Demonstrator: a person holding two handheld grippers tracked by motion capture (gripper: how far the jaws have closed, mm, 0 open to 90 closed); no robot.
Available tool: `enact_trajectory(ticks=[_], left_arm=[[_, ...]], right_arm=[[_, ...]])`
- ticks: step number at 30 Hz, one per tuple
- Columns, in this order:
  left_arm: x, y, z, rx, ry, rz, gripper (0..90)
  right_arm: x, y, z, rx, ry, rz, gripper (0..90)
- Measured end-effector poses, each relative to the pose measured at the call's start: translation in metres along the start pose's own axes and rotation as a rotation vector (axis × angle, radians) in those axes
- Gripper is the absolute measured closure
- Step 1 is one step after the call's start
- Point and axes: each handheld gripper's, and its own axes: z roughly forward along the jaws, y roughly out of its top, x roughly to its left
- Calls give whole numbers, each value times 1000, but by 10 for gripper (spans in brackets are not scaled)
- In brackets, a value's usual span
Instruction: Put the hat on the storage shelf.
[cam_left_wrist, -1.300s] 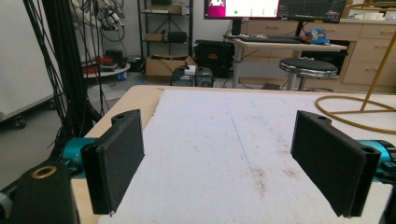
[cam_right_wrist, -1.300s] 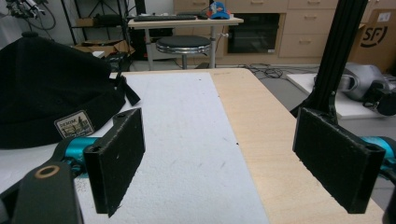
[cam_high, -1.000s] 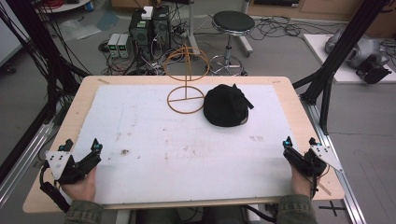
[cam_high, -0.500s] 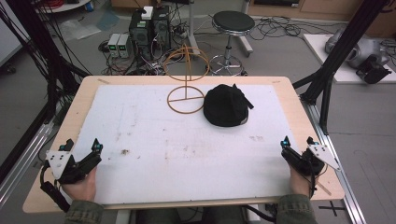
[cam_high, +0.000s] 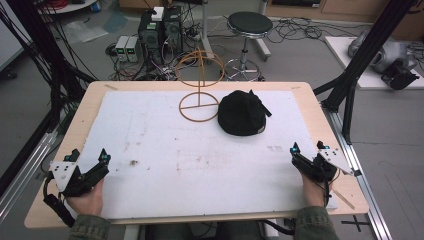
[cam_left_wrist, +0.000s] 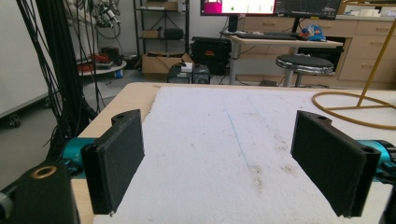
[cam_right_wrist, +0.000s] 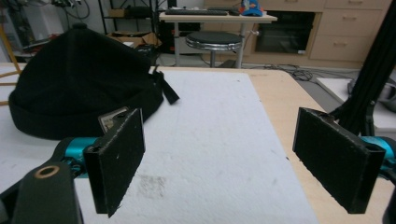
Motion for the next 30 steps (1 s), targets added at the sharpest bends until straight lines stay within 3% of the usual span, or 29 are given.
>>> enact_trajectory(ticks=[4, 13, 25, 30], left_arm=[[0, 0, -1, 2, -1, -4, 175], [2, -1, -6, 16, 3, -25, 175], [2, -3, -7, 26, -2, -32, 175], [1, -3, -8, 30, -8, -31, 175]], right_arm=[[7, 7, 4, -16, 27, 4, 162], [18, 26, 16, -24, 62, -45, 162], [22, 54, 43, 27, 99, -46, 162], [28, 60, 52, 58, 112, -82, 162]])
